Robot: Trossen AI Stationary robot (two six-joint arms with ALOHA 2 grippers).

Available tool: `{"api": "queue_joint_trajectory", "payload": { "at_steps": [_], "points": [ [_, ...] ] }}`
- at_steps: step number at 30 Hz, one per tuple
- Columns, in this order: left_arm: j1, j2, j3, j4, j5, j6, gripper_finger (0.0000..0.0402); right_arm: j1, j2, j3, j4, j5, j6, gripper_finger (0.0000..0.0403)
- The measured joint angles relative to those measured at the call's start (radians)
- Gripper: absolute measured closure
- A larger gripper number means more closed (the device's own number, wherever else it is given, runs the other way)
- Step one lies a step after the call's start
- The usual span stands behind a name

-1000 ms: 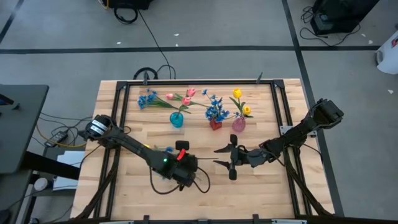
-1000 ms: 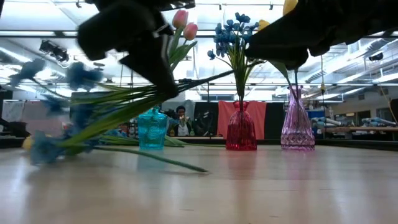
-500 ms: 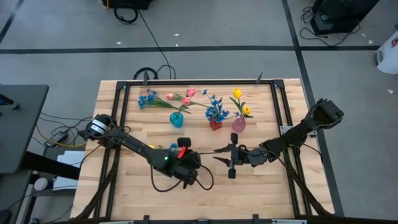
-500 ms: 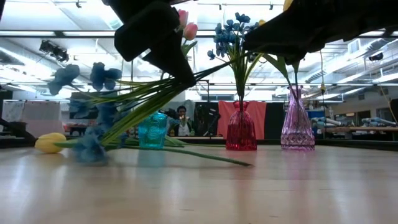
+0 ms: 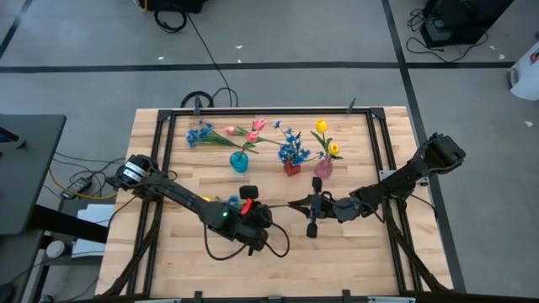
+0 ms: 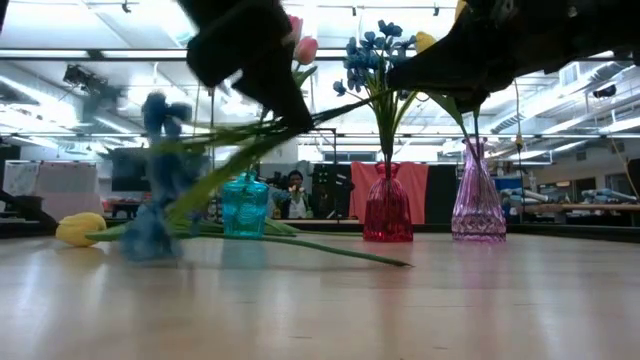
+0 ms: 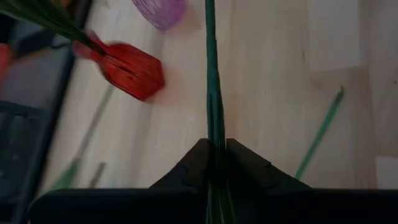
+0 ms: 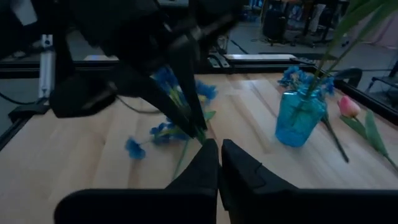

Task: Sort flowers into vase by color
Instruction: Put the bottom blue flower into the red vase

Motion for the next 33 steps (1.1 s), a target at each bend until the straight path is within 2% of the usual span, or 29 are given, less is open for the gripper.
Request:
{"api": "queue_joint_trajectory", "payload": {
  "at_steps": [6, 9, 12, 15, 19, 24, 28, 33],
  "points": [
    [-0.041, -0.003, 0.102, -0.048, -0.073, 0.022, 0.0309, -0.017, 0.000, -0.001, -0.014, 0.051, 0.012, 0.0388],
    [-0.061, -0.003, 0.110, -0.026, -0.084, 0.024, 0.0305, -0.022, 0.000, -0.001, -0.018, 0.052, 0.022, 0.0388],
    [-0.081, -0.003, 0.079, 0.063, -0.075, -0.001, 0.0305, -0.021, 0.000, -0.001, 0.001, 0.092, 0.021, 0.0388],
    [-0.092, -0.003, 0.007, 0.215, -0.011, -0.013, 0.0305, -0.013, 0.000, -0.001, 0.043, 0.148, 0.006, 0.0388],
    [-0.096, -0.002, -0.102, 0.416, 0.021, -0.034, 0.0305, 0.007, 0.000, -0.001, 0.114, 0.221, -0.033, 0.0384],
    [-0.091, -0.001, -0.268, 0.796, 0.074, -0.022, 0.0305, 0.035, 0.000, -0.001, 0.245, 0.260, -0.116, 0.0381],
    [-0.060, -0.001, -0.390, 1.125, 0.073, 0.041, 0.0305, 0.060, 0.000, -0.001, 0.364, 0.269, -0.201, 0.0384],
    [-0.023, -0.001, -0.478, 1.482, 0.069, 0.171, 0.0305, 0.101, 0.000, -0.001, 0.524, 0.339, -0.356, 0.0383]
  ]
}}
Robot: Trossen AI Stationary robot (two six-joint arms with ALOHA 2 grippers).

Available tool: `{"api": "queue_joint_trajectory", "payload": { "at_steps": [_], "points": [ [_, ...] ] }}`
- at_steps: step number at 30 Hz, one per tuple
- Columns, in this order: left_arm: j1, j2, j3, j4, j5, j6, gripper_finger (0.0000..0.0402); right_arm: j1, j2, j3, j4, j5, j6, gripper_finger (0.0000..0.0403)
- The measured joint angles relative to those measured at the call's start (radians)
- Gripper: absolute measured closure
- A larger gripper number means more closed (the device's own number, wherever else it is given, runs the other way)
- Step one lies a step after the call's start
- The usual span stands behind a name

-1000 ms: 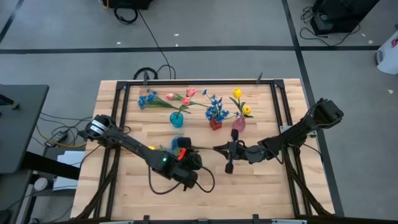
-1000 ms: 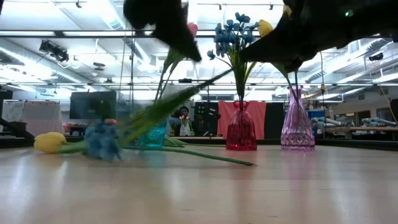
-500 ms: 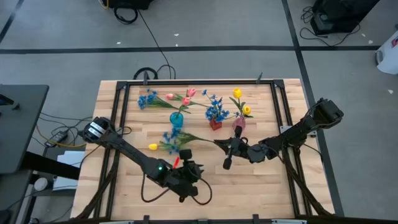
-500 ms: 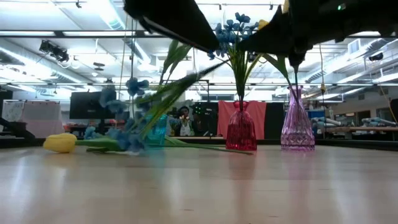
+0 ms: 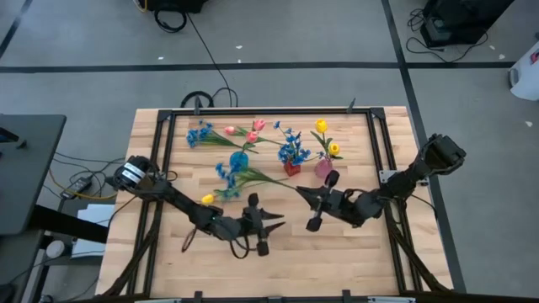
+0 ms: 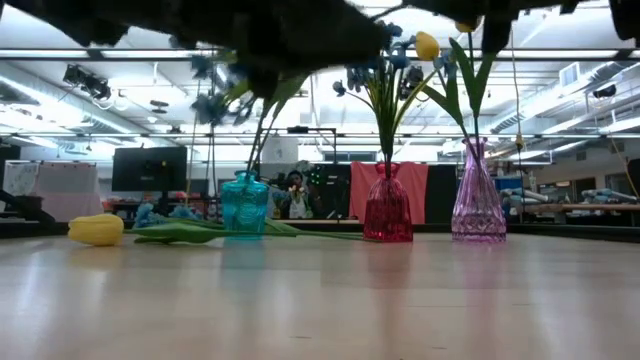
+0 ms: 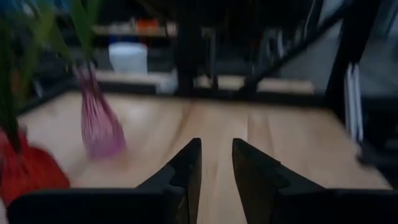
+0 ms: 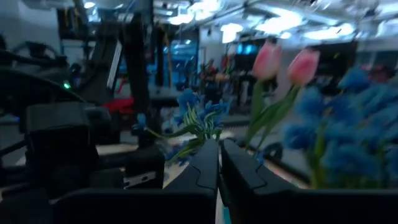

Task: Sort flowers into vase by color
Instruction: Put the bottom blue flower into the red vase

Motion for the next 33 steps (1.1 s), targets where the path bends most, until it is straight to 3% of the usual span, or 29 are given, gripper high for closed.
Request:
{"api": "queue_joint_trajectory", "payload": {
  "at_steps": [6, 16, 23, 28, 33],
  "points": [
    [0.036, 0.000, -0.017, 0.296, -0.003, 0.159, 0.0305, 0.046, 0.000, 0.000, 0.176, 0.013, -0.178, 0.0382],
    [0.077, 0.000, -0.016, 0.644, 0.049, 0.337, 0.0304, 0.071, 0.000, 0.000, 0.342, -0.135, -0.332, 0.0381],
    [0.102, 0.000, -0.003, 0.710, 0.135, 0.345, 0.0269, 0.058, 0.000, 0.000, 0.343, -0.231, -0.314, 0.0381],
    [0.113, 0.000, 0.032, 0.710, 0.191, 0.351, 0.0235, 0.056, 0.000, 0.000, 0.344, -0.248, -0.313, 0.0380],
    [0.122, 0.000, 0.056, 0.712, 0.198, 0.380, 0.0231, 0.056, 0.000, 0.000, 0.343, -0.250, -0.315, 0.0380]
  ]
}}
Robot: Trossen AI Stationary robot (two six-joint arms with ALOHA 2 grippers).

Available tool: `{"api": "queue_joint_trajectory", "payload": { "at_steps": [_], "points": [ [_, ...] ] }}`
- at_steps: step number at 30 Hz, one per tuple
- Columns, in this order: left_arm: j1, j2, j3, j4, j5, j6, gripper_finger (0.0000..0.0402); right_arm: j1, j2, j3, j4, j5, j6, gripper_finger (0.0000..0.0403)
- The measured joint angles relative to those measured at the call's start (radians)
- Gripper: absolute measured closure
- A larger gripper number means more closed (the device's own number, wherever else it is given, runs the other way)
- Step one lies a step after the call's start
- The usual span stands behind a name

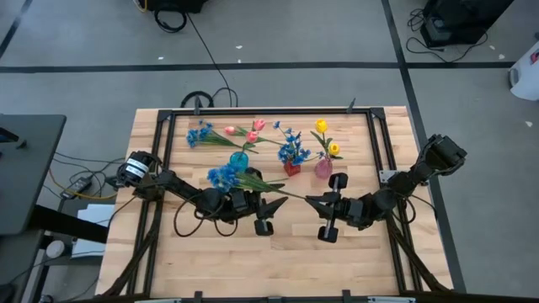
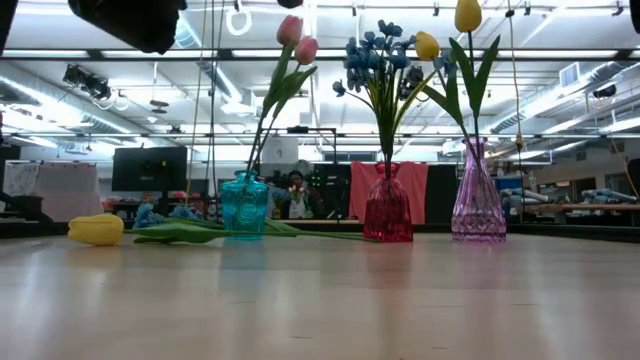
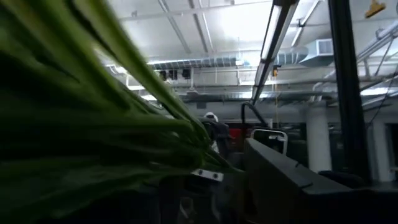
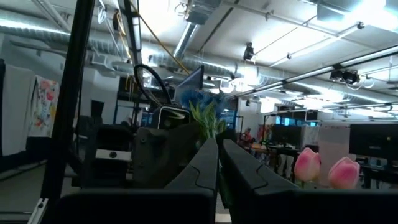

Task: Sort flowers into vase by color
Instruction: Put the bottom blue flower into the red vase

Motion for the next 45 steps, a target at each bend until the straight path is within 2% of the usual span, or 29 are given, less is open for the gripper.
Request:
{"api": "queue_joint_trajectory", "payload": {
  "at_steps": [5, 9, 12, 18, 23, 27, 30, 34, 38, 41, 45],
  "points": [
    [-0.001, 0.000, 0.016, 0.000, -0.002, 0.070, 0.0256, 0.000, 0.000, 0.000, -0.025, 0.028, -0.008, 0.0375],
    [-0.001, 0.000, 0.030, -0.007, -0.015, 0.105, 0.0296, 0.000, 0.000, 0.000, -0.061, 0.047, -0.017, 0.0358],
    [-0.001, 0.000, 0.032, -0.020, -0.018, 0.103, 0.0331, 0.000, 0.000, 0.000, -0.074, 0.108, -0.015, 0.0336],
    [-0.006, -0.001, 0.032, -0.088, -0.078, 0.103, 0.0383, 0.022, -0.010, 0.000, -0.091, 0.229, -0.010, 0.0248],
    [-0.009, -0.061, 0.032, -0.257, -0.132, 0.100, 0.0375, 0.070, -0.058, 0.000, -0.173, 0.342, -0.007, 0.0164],
    [-0.010, -0.154, 0.032, -0.495, -0.171, 0.076, 0.0364, 0.113, -0.131, 0.000, -0.394, 0.392, 0.105, 0.0123],
    [-0.009, -0.225, 0.032, -0.659, -0.188, 0.033, 0.0364, 0.108, -0.181, 0.000, -0.677, 0.323, 0.331, 0.0119],
    [-0.008, -0.294, 0.037, -0.860, -0.190, -0.050, 0.0367, 0.018, -0.190, 0.000, -0.963, 0.083, 0.663, 0.0130],
    [-0.008, -0.314, 0.101, -1.048, -0.209, -0.084, 0.0367, -0.075, -0.116, 0.000, -1.041, -0.091, 0.771, 0.0139],
    [-0.004, -0.314, 0.155, -1.175, -0.223, -0.087, 0.0367, -0.133, -0.048, 0.000, -1.047, -0.108, 0.774, 0.0140],
    [0.006, -0.314, 0.209, -1.314, -0.223, -0.109, 0.0367, -0.187, 0.039, 0.000, -1.052, 0.024, 0.752, 0.0140]
  ]
}}
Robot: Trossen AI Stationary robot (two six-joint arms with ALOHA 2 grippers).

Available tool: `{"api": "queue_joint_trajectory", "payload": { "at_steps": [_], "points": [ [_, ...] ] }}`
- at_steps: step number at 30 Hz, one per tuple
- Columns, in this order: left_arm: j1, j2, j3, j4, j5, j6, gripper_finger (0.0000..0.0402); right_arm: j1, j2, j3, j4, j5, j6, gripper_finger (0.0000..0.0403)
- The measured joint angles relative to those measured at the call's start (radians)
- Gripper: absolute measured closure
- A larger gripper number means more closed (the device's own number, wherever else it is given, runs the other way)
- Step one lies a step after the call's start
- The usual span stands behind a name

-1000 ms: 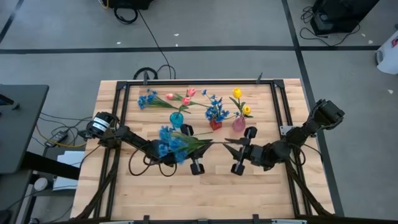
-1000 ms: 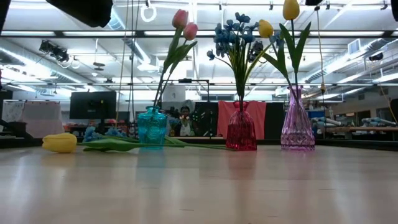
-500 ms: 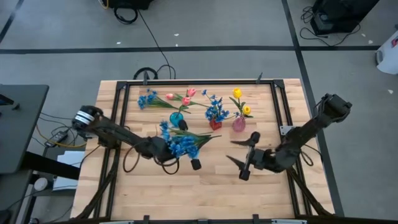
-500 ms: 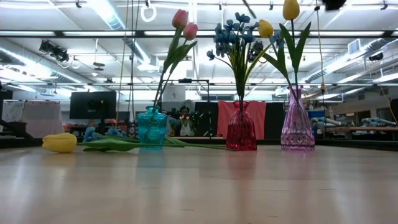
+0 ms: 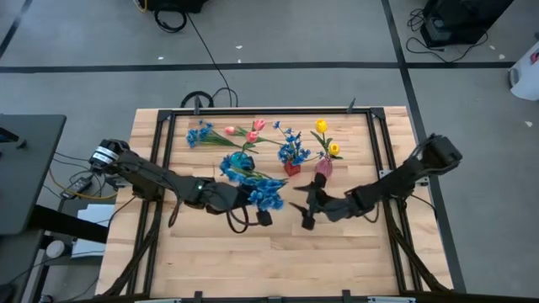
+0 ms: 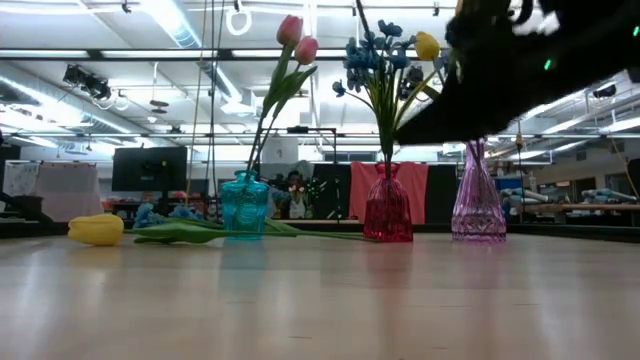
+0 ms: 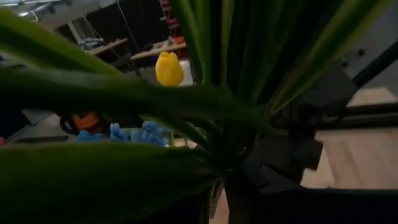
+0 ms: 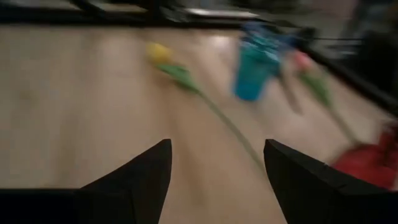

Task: Sort flowers into vase by color
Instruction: Put the bottom blue flower into the red vase

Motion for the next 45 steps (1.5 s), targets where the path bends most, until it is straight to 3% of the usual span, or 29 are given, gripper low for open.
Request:
{"api": "queue_joint_trajectory", "payload": {
  "at_steps": [5, 8, 18, 28, 41, 45],
  "points": [
    [0.000, 0.000, 0.017, -0.033, 0.034, 0.070, 0.0367, -0.036, 0.123, 0.000, 0.070, 0.201, 0.000, 0.0143],
    [0.012, -0.002, 0.017, -0.029, 0.048, 0.094, 0.0367, -0.050, 0.195, 0.000, 0.159, 0.260, -0.001, 0.0144],
    [0.153, 0.019, 0.017, -0.110, 0.308, -0.002, 0.0367, -0.139, 0.321, 0.000, 0.326, 0.271, 0.054, 0.0145],
    [0.163, 0.165, 0.014, -0.119, 0.300, 0.136, 0.0367, -0.141, 0.296, -0.017, 0.336, 0.227, 0.044, 0.0145],
    [0.243, 0.165, -0.222, 0.399, 0.292, 0.321, 0.0367, -0.085, 0.198, -0.081, 0.336, 0.174, 0.064, 0.0145],
    [0.269, 0.163, -0.228, 0.409, 0.290, 0.320, 0.0367, -0.083, 0.205, -0.082, 0.334, 0.146, 0.099, 0.0145]
  ]
}}
